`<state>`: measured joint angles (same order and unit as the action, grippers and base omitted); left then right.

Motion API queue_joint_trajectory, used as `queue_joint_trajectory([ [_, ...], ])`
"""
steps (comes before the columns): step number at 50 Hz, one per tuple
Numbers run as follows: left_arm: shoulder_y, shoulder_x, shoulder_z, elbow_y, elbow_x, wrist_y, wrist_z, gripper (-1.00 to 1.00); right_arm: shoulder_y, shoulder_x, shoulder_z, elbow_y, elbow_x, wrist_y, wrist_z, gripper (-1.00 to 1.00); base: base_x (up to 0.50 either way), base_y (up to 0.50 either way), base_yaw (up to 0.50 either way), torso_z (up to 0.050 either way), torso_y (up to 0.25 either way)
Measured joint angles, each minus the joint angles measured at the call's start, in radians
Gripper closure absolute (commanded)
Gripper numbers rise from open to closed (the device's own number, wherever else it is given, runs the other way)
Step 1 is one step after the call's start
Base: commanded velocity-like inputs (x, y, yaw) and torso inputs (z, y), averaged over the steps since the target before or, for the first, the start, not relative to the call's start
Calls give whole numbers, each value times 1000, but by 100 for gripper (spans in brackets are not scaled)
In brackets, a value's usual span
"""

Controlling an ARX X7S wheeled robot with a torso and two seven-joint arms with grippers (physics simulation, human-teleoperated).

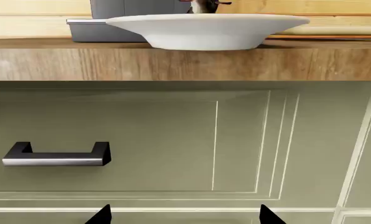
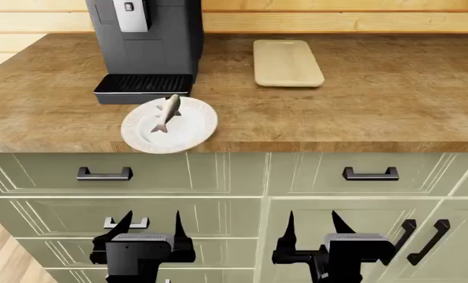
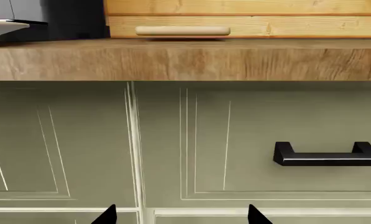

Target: Pick the fish from the plate and place it on the cutting board. Then pick the condiment bottle from the cabinet and place it next to the cutting board.

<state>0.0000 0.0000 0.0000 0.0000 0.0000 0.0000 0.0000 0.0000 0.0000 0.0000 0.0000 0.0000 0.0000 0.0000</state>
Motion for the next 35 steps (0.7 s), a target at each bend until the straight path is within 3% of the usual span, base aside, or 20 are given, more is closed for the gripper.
queue_joint_trajectory([
  [10,5,-21,28,9,-6,7,-24,-100,6,17,-35,6,22,-5,16,-100,0,20,0,0,0],
  [28,28,-66,74,37,-7,87,-68,-100,-7,56,-88,-10,59,-21,52,-100,0,498,0,0,0],
  [35,29,-109,33,194,-26,84,-91,-100,-8,66,-95,-50,98,3,54,-100,12,500,0,0,0],
])
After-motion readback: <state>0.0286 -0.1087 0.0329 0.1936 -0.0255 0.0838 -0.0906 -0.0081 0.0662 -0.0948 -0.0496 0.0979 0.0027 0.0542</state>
